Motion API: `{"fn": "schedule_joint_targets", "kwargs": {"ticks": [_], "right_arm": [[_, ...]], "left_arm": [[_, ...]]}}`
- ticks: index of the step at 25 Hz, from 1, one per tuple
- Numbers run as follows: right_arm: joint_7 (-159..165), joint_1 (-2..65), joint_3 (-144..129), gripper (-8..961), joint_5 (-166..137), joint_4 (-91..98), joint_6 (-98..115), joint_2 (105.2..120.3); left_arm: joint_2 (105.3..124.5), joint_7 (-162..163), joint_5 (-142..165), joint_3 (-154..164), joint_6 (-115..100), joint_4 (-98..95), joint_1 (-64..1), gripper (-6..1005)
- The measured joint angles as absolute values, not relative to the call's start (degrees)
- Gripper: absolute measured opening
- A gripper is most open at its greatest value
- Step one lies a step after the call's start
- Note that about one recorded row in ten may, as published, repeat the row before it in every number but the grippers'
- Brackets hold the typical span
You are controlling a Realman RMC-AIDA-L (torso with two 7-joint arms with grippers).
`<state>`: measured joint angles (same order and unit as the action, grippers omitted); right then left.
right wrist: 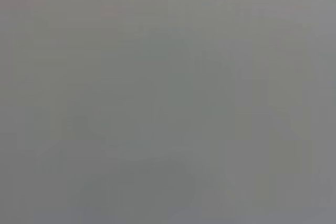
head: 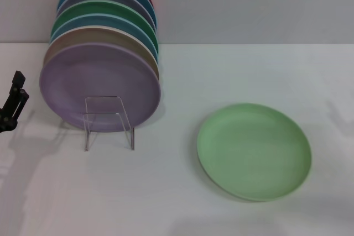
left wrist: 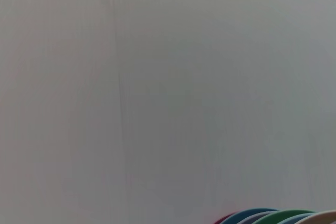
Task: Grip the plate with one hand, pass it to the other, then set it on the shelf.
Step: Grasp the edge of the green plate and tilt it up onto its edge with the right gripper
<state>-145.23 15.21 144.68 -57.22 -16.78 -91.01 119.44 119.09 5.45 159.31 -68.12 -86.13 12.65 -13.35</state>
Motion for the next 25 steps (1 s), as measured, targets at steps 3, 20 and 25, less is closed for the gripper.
{"fn": "schedule_joint_targets", "kwargs": {"ticks": [3, 20, 25], "right_arm": [[-145.0, 16.5, 141.7, 778, -57.8, -18.1, -88.2, 119.30], [-63.6, 19.5, 114.3, 774, -107.4, -69.2, -54.1, 118.63], [-38.4, 24.5, 113.9, 775, -134.8, -74.8, -65.8, 118.66]], "left_arm": [[119.09, 5.5, 159.3, -68.2, -86.1, 12.7, -13.4, 782], [119.09, 5.6, 159.2, -67.8, -85.9, 13.2, -13.2, 777], [119.09, 5.6, 159.2, -67.8, -85.9, 13.3, -13.4, 775]]}}
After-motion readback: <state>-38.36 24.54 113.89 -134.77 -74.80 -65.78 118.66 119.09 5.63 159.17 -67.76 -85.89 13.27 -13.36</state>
